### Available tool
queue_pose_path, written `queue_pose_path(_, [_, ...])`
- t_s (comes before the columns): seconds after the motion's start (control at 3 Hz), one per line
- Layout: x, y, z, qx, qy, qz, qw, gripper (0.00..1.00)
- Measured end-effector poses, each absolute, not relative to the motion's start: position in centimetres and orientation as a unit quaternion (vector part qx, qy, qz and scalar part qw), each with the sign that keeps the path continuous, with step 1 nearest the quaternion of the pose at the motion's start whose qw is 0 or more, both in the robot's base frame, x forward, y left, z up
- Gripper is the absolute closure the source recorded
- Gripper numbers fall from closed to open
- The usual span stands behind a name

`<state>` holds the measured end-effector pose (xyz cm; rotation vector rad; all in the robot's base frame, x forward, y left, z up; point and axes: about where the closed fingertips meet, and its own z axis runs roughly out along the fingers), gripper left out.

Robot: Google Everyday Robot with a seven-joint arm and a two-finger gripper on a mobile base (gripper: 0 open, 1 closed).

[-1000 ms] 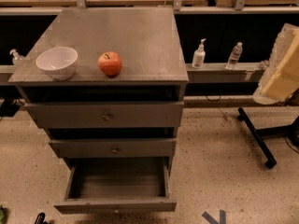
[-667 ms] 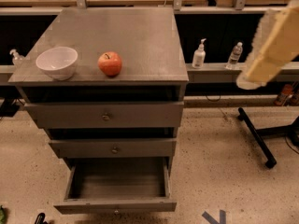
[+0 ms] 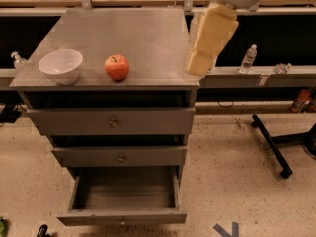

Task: Place apple into bottom drawer

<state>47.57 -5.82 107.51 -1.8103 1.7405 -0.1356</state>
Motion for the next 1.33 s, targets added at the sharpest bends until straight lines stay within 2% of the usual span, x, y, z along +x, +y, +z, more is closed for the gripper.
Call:
queue_pose_path(0.67, [48.8,-4.5,106.5,-0.7,0.644,-0.031,0.307,0.0])
queue_pose_path(1.33, [55.4,1.1,99.4,-0.656,0.67,0.057,0.342,0.0])
